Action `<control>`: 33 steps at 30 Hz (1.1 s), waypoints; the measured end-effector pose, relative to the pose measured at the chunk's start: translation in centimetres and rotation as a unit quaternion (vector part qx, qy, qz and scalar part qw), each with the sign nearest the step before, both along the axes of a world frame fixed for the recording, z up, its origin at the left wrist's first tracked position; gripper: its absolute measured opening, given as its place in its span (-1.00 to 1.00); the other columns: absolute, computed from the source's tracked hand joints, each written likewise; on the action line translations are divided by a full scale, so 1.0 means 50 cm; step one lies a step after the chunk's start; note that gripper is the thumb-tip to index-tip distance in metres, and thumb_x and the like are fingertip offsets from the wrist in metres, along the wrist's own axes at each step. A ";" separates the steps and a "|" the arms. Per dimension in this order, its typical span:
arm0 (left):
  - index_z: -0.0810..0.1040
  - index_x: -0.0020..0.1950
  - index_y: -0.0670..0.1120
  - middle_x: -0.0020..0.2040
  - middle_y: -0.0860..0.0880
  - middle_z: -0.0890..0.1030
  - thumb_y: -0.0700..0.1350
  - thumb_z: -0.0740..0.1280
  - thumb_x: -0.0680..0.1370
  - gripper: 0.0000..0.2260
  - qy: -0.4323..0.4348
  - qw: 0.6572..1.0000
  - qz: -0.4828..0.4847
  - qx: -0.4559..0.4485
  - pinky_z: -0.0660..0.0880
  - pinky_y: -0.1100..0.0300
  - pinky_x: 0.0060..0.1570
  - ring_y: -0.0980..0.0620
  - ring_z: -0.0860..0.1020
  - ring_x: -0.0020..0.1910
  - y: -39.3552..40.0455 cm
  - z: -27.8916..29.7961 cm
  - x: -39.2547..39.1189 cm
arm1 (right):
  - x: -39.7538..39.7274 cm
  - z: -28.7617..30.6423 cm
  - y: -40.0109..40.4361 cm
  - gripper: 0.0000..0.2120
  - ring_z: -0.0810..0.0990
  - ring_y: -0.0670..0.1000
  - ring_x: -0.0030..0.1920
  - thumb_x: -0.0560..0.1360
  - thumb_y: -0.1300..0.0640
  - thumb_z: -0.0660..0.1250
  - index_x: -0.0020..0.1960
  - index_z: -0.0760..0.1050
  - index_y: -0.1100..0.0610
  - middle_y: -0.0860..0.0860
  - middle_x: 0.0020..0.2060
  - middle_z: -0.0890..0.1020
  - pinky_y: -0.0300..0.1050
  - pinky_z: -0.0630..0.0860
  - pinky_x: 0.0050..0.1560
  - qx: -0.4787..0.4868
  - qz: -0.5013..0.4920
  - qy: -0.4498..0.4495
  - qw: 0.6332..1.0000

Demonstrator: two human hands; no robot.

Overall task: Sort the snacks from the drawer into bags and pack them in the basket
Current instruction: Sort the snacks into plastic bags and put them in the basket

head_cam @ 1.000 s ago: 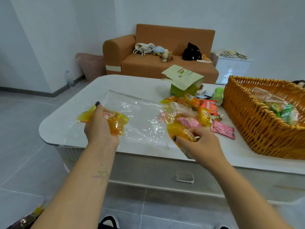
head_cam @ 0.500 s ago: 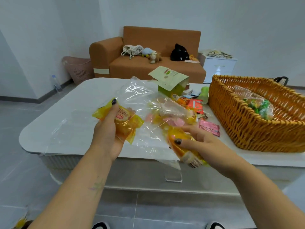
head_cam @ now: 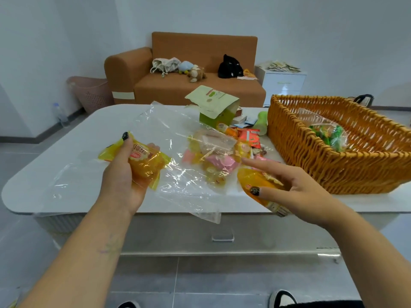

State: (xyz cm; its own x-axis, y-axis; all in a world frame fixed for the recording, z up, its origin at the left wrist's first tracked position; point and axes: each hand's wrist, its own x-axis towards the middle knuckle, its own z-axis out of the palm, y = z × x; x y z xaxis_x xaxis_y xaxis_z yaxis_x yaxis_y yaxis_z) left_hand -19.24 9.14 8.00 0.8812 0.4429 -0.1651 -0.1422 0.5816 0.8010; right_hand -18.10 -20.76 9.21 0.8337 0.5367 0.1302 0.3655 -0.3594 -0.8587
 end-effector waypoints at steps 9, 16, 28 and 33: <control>0.51 0.16 0.00 0.06 -0.14 0.70 0.10 0.23 0.62 -0.77 -0.027 0.998 -0.059 0.006 0.58 0.05 0.12 -0.03 0.68 0.04 -0.031 0.003 -0.002 | -0.028 -0.022 0.044 -0.36 0.49 0.01 0.08 0.55 -0.11 0.19 0.43 -0.12 -0.44 -0.09 0.15 0.48 0.00 0.49 0.03 -0.257 -0.061 -0.252 0.931; 0.60 0.07 -0.03 -0.03 -0.06 0.70 0.00 0.29 0.58 -0.83 -0.009 0.992 -0.122 0.034 0.65 0.12 -0.16 -0.01 0.68 -0.07 -0.074 -0.013 0.005 | -0.023 -0.083 0.090 -0.35 0.50 0.03 -0.13 0.51 -0.09 0.28 0.53 0.13 -0.06 -0.09 -0.06 0.47 -0.16 0.35 -0.26 -0.137 -0.167 -0.336 0.917; 0.59 0.10 -0.11 -0.01 -0.12 0.69 0.04 0.48 0.37 -0.61 0.046 0.961 -0.222 0.158 0.65 0.06 -0.17 -0.08 0.68 -0.14 -0.090 -0.020 0.006 | 0.001 -0.042 0.065 -0.76 0.46 -0.15 -0.34 0.35 0.18 0.37 -0.07 0.54 0.32 0.11 -0.26 0.55 -0.29 0.41 -0.33 0.059 -0.190 0.090 0.976; 0.63 0.07 -0.14 0.05 -0.14 0.69 0.07 0.42 0.37 -0.62 0.059 0.913 -0.314 0.253 0.65 0.06 -0.16 -0.13 0.69 -0.07 -0.068 -0.021 -0.005 | 0.000 -0.043 0.056 -0.53 0.58 -0.28 -0.25 0.38 0.29 0.43 0.00 0.47 -0.28 -0.30 -0.34 0.60 -0.48 0.41 -0.24 0.036 -0.175 -0.087 0.980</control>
State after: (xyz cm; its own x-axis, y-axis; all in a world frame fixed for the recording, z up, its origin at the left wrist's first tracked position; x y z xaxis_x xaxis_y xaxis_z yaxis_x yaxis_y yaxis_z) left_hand -19.50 5.71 6.94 0.9769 -0.0982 -0.1897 0.1969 0.0692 0.9780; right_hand -18.08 -17.98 7.06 0.9269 0.2057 0.3140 0.3738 -0.4297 -0.8220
